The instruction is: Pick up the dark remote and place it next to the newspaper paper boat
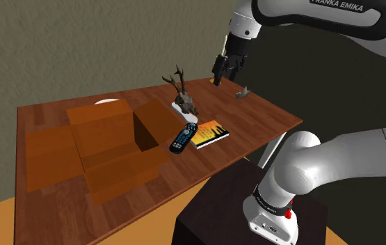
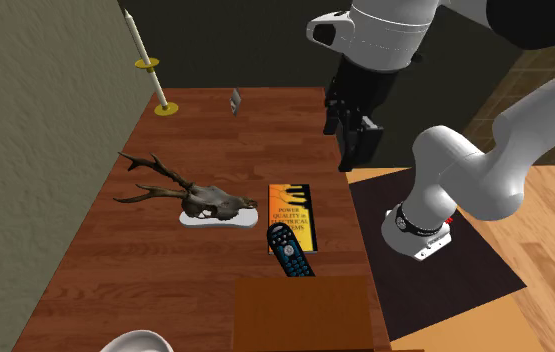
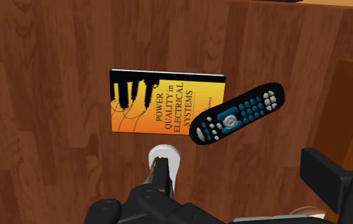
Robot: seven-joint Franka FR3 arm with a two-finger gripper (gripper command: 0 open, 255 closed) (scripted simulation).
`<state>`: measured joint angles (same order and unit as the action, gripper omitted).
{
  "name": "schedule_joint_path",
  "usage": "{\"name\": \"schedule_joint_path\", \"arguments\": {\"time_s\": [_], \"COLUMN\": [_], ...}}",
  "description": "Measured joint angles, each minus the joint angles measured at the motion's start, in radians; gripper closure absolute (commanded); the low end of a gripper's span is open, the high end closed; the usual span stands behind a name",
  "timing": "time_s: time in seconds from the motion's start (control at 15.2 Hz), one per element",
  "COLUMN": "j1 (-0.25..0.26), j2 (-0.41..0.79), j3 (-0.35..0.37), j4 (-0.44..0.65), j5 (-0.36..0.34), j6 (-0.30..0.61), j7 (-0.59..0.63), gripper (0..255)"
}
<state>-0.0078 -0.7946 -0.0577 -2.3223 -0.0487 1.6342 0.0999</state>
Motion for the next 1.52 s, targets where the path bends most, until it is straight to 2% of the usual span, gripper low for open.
{"name": "schedule_joint_path", "arguments": {"time_s": [0.2,0.79,1.12,1.52], "j1": [-0.014,-0.12,-0.198,-0.296], "j2": [0.001,0.134,0.302,0.525], "j3": [0.035,0.276,0.411,0.533], "j4": [-0.04,-0.187,-0.195,-0.159], "j5": [0.007,0.046,0.033,-0.044], "j6": [0.036,0.26,0.387,0.495], "j7": [0.069,0.588,0.901,1.267], "gripper": [0,0,0,0]}}
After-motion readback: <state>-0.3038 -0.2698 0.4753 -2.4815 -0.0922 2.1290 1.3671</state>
